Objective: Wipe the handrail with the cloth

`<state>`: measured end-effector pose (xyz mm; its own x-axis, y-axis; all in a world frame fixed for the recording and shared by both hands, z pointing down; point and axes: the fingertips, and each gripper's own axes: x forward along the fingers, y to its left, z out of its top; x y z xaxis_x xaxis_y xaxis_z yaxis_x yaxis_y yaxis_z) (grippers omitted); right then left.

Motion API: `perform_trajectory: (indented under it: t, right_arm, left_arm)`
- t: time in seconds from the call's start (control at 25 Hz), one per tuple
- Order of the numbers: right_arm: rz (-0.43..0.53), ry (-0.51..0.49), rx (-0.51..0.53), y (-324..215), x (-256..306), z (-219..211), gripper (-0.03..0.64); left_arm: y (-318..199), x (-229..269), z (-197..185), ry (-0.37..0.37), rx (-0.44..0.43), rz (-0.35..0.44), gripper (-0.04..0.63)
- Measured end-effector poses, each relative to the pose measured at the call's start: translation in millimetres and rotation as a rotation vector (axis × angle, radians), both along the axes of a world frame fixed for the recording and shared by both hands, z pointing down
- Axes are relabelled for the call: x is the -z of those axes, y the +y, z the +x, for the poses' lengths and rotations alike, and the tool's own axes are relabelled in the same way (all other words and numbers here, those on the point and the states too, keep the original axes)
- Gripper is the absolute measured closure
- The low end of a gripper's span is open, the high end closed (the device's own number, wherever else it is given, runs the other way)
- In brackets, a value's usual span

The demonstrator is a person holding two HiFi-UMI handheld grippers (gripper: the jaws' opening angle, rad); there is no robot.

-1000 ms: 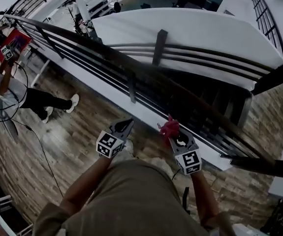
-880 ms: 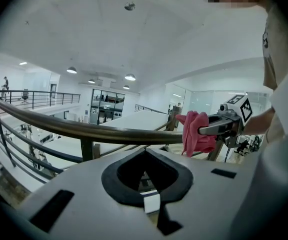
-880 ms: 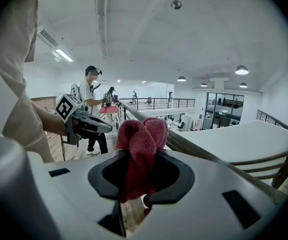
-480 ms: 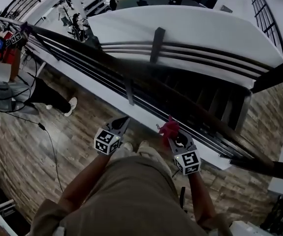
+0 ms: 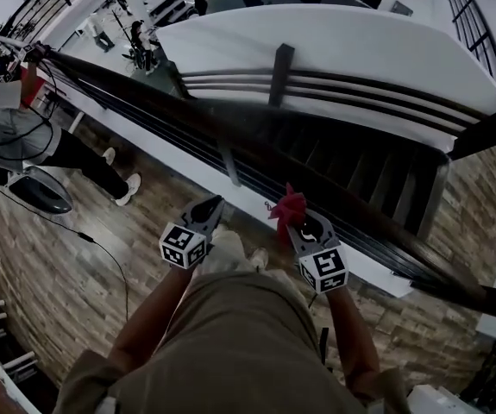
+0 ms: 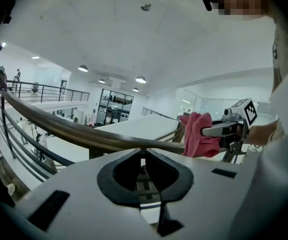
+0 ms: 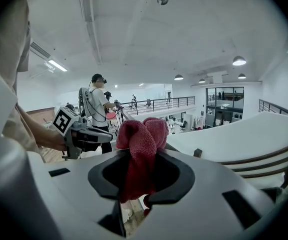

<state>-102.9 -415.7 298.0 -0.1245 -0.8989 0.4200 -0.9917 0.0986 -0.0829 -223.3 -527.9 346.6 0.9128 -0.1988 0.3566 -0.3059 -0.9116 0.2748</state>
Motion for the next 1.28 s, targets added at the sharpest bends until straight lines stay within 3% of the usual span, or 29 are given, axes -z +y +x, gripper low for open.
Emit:
perform_trajectory:
  t: [0.08,0.16,0.28,0.88,1.28]
  right_arm:
    - [-0.009,-0.002,0.01,-22,-1,-3,0.515]
    - [-0.022,0.002,0.014,-44,-3,-3,0.515]
    - [-0.055,0.002,0.004,-78,-10,0,0.515]
    - [-0.243,0.029,-0.045,-278,-56,-11,0.515]
    - [-0.399,0.043,-0.069,-333,-106,-32,0.515]
  left_arm:
    - [-18,2,4,0.022,-0.008,-0.005,0.563]
    - [-35,1,12,0.033,-0.03,-0.012,0.503]
    - [-62,-6,22,0.016,-0.067,-0.023,0.476]
    - [-192,-25,37,-0.054,-0.253,0.021,0.476]
    - [-219,-44,34,-0.086,-0.382,0.039,0.476]
